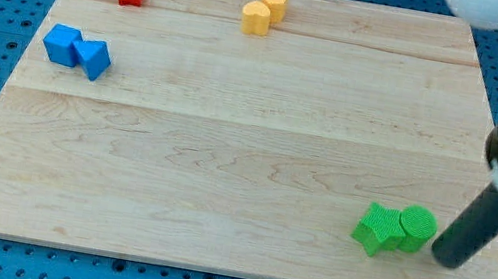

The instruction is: Push the green star into the red star

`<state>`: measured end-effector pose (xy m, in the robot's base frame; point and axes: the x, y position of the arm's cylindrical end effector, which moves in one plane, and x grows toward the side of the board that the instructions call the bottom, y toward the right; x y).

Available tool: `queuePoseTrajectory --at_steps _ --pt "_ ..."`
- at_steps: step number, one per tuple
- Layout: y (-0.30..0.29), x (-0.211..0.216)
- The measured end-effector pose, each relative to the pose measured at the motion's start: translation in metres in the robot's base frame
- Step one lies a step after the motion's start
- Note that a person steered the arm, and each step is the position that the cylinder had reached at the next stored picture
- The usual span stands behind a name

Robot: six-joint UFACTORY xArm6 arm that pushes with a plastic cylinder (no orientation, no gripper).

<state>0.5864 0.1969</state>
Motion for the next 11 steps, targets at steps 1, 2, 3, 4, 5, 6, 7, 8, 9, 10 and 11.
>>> queuePoseTrajectory --at_steps 1,2,3,4,5,6,7,8,9,10,11 --pt "-0.073 0.009" --pt "-0.118 -0.011" --pt "-0.086 -0.017" --pt "-0.099 0.015" --pt "-0.058 0.007" --pt "-0.056 -0.008" --pt "-0.089 -0.032" --pt "-0.083 -0.062" --pt "-0.057 -0.071" --pt "-0.036 -0.068" --pt "-0.023 -0.082"
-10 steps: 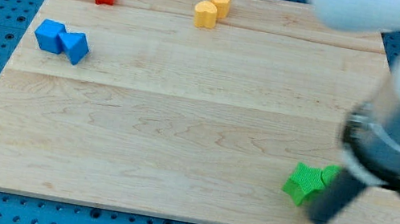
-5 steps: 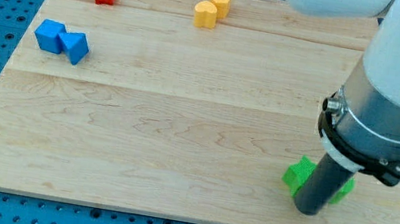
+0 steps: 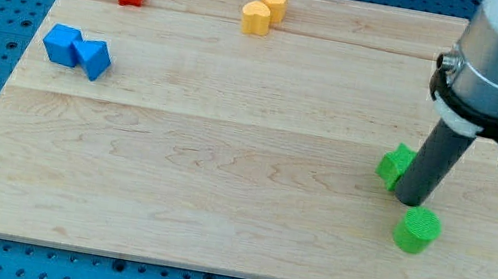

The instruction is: Push the green star into the red star

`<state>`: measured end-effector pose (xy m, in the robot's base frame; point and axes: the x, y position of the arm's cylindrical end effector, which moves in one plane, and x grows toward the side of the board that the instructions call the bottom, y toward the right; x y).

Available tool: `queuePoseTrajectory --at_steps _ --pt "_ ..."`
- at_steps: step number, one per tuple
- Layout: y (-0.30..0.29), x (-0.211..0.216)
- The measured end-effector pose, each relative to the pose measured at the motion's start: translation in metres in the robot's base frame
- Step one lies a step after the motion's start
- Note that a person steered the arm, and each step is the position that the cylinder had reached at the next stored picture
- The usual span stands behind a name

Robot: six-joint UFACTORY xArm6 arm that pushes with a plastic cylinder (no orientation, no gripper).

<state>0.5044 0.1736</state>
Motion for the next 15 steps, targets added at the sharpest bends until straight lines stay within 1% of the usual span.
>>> queuePoseTrajectory --at_steps 1,2,3,4,5,7,8,9,12,13,14,15 --pt "-0.016 -0.025" --pt "-0.029 -0.059" --pt "-0.077 -0.076" --pt "-0.07 -0.083" --pt "-0.054 -0.063" --pt "0.028 -0.051" --pt "0.017 -0.073" --pt "-0.013 -0.092" --pt "-0.133 -0.154" --pt "-0.144 -0.169" --pt "-0.139 -0.18" --pt "-0.172 -0.19"
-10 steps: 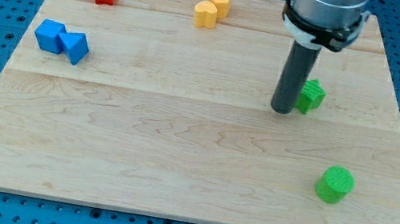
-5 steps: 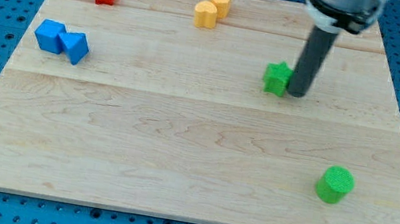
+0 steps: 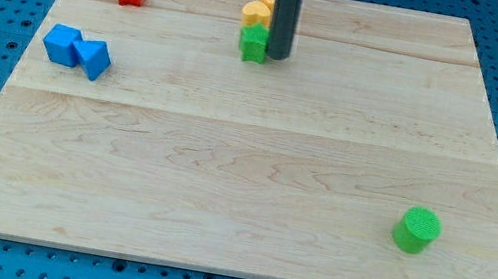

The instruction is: Push the green star into the red star

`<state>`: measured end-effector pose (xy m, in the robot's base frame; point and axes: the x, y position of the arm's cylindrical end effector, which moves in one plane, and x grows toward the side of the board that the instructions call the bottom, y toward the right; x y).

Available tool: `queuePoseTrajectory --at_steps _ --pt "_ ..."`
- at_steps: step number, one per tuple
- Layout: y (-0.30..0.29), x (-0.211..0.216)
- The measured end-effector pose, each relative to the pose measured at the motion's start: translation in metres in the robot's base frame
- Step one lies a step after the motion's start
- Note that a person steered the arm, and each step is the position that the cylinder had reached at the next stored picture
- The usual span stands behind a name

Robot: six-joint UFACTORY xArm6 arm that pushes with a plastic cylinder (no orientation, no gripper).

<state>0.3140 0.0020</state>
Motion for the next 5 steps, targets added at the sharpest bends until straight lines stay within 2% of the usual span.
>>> queuePoseTrajectory --at_steps 2,4,5 --pt "-0.123 -0.011" --pt "-0.182 -0.023" --pt "-0.186 -0.018"
